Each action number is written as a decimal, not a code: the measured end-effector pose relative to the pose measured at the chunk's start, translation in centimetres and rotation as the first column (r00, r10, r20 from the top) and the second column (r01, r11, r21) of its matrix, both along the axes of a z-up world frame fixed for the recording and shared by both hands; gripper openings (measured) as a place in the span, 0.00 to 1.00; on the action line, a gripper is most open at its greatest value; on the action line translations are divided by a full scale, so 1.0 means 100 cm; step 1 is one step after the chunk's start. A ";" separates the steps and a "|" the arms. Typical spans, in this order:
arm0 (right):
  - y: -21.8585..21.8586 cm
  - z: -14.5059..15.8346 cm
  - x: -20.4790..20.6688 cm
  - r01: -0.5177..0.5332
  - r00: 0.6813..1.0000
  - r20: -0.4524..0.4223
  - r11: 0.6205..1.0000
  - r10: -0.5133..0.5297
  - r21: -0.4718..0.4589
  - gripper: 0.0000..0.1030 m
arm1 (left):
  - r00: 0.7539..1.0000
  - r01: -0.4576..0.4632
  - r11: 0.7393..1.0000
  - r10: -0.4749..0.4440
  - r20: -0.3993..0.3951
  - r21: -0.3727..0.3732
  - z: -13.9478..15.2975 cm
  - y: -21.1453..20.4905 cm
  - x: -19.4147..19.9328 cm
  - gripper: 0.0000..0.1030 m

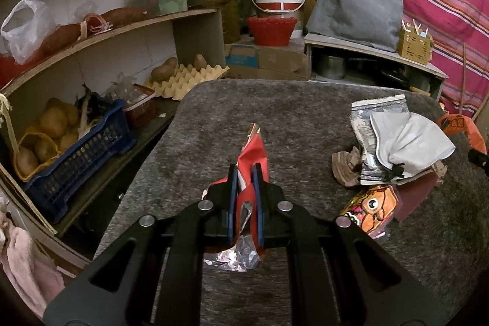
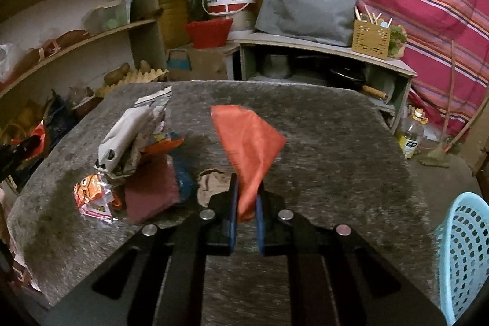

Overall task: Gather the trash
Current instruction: 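Grasp the orange cloth with the right tool while the left tool holds the red wrapper, then carry the orange cloth and red wrapper with both tools over the blue basket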

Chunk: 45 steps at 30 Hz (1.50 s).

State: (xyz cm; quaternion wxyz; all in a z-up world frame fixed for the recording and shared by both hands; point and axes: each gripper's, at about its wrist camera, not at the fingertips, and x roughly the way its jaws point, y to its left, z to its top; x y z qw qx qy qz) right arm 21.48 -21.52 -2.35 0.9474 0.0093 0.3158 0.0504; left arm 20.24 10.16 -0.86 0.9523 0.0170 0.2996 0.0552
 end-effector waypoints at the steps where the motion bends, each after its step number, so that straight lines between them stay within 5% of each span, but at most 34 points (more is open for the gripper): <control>1: -0.002 0.000 0.000 0.004 1.000 -0.002 1.000 -0.004 0.001 0.10 | 1.000 0.000 1.000 0.000 0.002 0.002 0.001 -0.002 -0.001 0.08; 17: -0.034 0.003 -0.008 0.073 0.997 0.006 0.997 -0.073 -0.022 0.10 | 0.999 0.033 0.999 -0.032 0.034 -0.030 0.012 -0.033 -0.002 0.08; 45: -0.208 0.015 -0.086 0.338 0.941 -0.001 0.940 -0.338 -0.049 0.10 | 0.958 0.281 0.959 -0.279 0.060 -0.027 0.017 -0.211 -0.011 0.08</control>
